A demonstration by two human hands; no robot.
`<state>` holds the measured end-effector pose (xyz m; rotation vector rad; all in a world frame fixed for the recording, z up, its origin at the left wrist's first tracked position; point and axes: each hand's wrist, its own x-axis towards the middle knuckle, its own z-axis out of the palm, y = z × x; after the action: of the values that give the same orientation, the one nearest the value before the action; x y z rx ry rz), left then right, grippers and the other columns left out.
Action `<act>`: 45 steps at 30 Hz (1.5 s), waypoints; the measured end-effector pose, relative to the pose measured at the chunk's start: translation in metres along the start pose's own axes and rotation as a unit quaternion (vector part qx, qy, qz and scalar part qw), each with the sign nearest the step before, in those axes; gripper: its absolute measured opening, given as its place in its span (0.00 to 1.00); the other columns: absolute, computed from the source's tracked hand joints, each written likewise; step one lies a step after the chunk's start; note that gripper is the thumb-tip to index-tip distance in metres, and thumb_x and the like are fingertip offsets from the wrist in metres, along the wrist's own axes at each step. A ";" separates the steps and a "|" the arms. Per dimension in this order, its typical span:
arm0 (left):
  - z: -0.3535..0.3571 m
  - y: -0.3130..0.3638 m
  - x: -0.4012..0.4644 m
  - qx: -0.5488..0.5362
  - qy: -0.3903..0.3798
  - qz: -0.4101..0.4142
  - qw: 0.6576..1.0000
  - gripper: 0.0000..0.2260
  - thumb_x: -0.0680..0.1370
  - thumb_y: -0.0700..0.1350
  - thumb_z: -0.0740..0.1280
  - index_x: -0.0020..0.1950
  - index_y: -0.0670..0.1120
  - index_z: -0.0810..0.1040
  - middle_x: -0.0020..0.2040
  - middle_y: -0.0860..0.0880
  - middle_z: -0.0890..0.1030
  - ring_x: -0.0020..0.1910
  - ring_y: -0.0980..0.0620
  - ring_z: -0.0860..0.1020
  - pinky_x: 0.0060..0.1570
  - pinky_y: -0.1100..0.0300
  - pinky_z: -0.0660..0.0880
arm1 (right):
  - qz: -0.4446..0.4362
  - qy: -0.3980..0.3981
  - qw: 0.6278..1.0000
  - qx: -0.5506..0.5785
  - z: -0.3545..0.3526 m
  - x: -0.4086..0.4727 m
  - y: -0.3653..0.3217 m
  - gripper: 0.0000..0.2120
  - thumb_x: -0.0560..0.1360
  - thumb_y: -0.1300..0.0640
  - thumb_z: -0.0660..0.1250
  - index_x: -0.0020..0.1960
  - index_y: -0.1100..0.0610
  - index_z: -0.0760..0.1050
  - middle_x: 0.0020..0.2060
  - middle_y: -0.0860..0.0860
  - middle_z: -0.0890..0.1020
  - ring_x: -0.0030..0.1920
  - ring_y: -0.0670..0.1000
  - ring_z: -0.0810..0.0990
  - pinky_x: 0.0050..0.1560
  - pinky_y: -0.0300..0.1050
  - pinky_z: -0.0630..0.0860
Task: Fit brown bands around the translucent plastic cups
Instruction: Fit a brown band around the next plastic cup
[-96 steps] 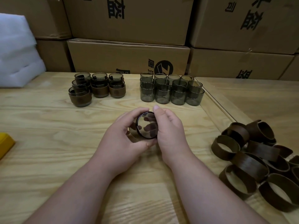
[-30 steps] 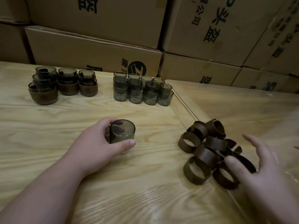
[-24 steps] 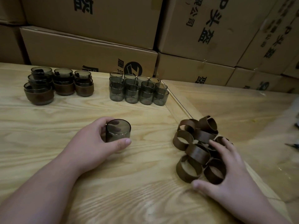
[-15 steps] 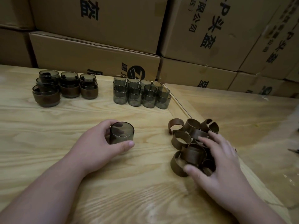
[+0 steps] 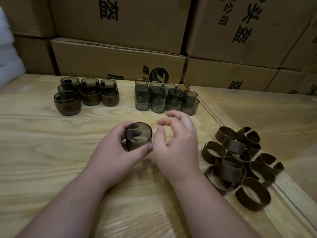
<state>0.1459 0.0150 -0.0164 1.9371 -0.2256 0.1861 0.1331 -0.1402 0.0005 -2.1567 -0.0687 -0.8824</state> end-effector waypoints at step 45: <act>-0.002 0.003 0.000 -0.119 0.076 0.039 0.989 0.13 0.76 0.56 0.67 0.59 0.69 0.76 0.51 0.72 0.83 0.53 0.72 0.80 0.46 0.79 0.71 | -0.042 -0.049 0.976 0.207 0.016 0.002 0.008 0.26 0.74 0.68 0.69 0.63 0.41 0.76 0.60 0.39 0.78 0.58 0.45 0.82 0.56 0.35 0.78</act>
<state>0.1449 0.0161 -0.0124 1.6698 -0.2121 0.3430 0.1459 -0.1351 -0.0104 -1.8138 -0.3635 -0.7315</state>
